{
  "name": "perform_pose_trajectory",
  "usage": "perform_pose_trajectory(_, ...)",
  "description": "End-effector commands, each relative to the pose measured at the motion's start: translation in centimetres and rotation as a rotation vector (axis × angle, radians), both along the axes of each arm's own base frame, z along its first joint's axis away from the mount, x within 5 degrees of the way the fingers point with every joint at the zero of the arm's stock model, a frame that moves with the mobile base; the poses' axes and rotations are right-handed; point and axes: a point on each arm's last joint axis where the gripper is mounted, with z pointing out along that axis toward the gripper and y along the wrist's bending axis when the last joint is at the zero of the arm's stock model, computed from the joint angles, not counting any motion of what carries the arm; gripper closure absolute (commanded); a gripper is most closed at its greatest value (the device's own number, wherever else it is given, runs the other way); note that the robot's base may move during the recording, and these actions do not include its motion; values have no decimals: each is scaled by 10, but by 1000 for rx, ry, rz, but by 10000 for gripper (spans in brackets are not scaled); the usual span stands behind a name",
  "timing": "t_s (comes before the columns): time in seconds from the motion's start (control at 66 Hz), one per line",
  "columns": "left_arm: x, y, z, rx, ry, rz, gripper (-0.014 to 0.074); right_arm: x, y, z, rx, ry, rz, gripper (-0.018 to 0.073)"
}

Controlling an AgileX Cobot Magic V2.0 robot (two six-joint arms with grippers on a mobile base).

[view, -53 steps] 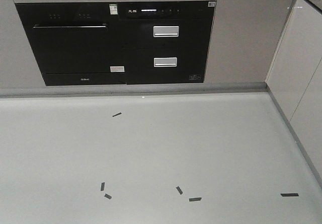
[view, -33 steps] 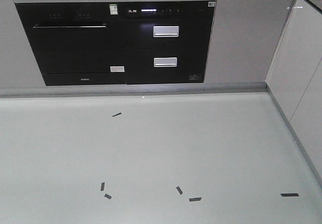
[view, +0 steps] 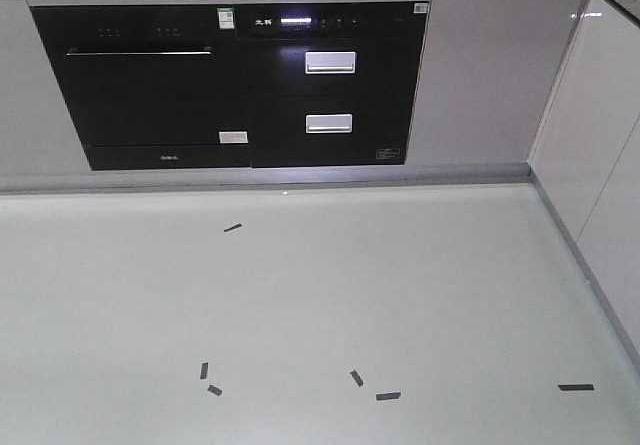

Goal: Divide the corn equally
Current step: 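Drive the base toward the counter with the pot and plates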

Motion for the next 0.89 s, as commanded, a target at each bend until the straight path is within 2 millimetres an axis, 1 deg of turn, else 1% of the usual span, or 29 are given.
perform_pose_trajectory(0.0, -2, 0, 3, -9, -80, -1, 603, 0, 0, 3, -10, -65, 2, 564)
perform_pose_trajectory(0.879, -2, 0, 3, -9, -80, -1, 603, 0, 0, 3, -10, -65, 2, 564)
